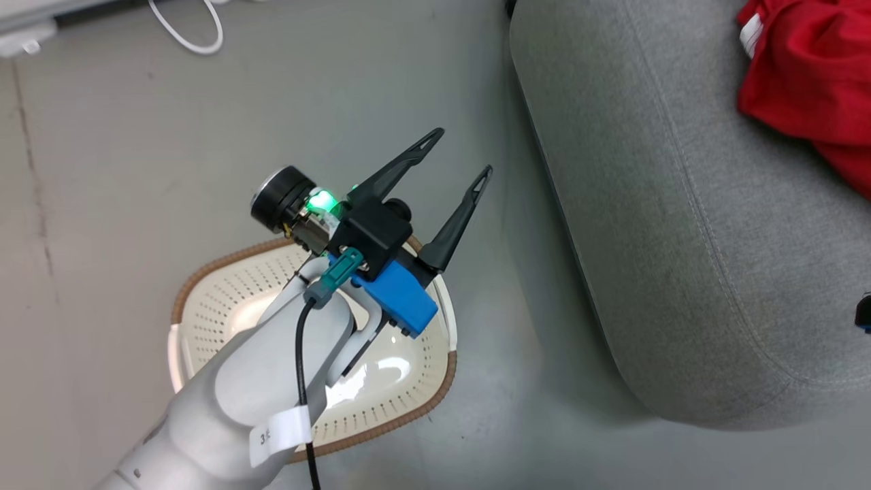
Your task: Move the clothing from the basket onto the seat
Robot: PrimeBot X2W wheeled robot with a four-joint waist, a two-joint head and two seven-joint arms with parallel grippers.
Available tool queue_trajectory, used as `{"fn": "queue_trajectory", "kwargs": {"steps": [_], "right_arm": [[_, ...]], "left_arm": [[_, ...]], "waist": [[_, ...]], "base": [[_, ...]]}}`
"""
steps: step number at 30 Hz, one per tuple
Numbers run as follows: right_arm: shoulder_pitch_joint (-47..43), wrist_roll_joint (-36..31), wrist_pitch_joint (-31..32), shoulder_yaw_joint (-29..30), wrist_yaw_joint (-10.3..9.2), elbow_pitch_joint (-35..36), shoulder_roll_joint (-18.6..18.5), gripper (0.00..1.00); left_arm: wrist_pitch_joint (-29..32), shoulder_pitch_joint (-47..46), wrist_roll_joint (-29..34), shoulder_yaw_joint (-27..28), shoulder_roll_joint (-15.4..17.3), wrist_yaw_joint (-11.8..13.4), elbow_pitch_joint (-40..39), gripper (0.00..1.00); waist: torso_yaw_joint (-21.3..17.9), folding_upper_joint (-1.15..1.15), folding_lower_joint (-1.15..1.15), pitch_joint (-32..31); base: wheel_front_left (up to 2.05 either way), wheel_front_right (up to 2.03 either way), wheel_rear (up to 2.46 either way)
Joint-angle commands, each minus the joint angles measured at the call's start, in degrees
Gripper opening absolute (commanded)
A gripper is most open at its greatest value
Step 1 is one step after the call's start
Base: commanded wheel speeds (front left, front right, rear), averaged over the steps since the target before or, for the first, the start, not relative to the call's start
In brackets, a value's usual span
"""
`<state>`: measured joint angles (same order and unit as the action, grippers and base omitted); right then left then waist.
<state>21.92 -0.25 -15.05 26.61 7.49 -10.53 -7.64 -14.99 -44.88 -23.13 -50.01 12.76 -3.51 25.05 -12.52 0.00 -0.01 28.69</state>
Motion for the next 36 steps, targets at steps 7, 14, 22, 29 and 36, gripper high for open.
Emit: {"fn": "queue_trajectory", "kwargs": {"steps": [7,14,22,29,36], "right_arm": [[-4.75,-0.28,-0.19,-5.45,0.01,4.56,0.71,1.0],[-6.68,-0.06,-0.19,-11.86,0.01,5.48,0.97,1.0],[-8.62,0.86,-0.2,-17.66,0.01,4.26,1.2,1.0],[-10.25,1.95,-0.19,-19.85,0.01,3.27,2.38,1.0],[-13.55,2.9,-0.19,-20.88,0.01,2.91,3.4,1.0]], "left_arm": [[-0.27,6.47,1.6,7.31,-1.05,1.01,-2.7,1.0],[-0.27,12.89,3.06,16.12,-2.26,1.48,-4.69,1.0],[-0.27,20.05,5.54,26.5,-3.65,1.18,-6.41,1.0],[-0.27,26.25,7.89,34.5,-5.38,0.36,-7.76,1.0],[-0.27,32.22,10.72,40.37,-6.86,-0.95,-9.28,1.0]], "waist": [[3.92,0.0,0.01,-8.59],[8.21,0.0,0.01,-13.68],[12.67,0.0,0.01,-18.61],[15.43,0.0,0.01,-21.88],[16.79,0.0,0.01,-24.59]], "base": [[0.0,0.0,0.0],[0.0,0.0,0.0],[0.0,0.0,0.0],[0.0,0.0,0.0],[0.0,0.0,0.0]]}}
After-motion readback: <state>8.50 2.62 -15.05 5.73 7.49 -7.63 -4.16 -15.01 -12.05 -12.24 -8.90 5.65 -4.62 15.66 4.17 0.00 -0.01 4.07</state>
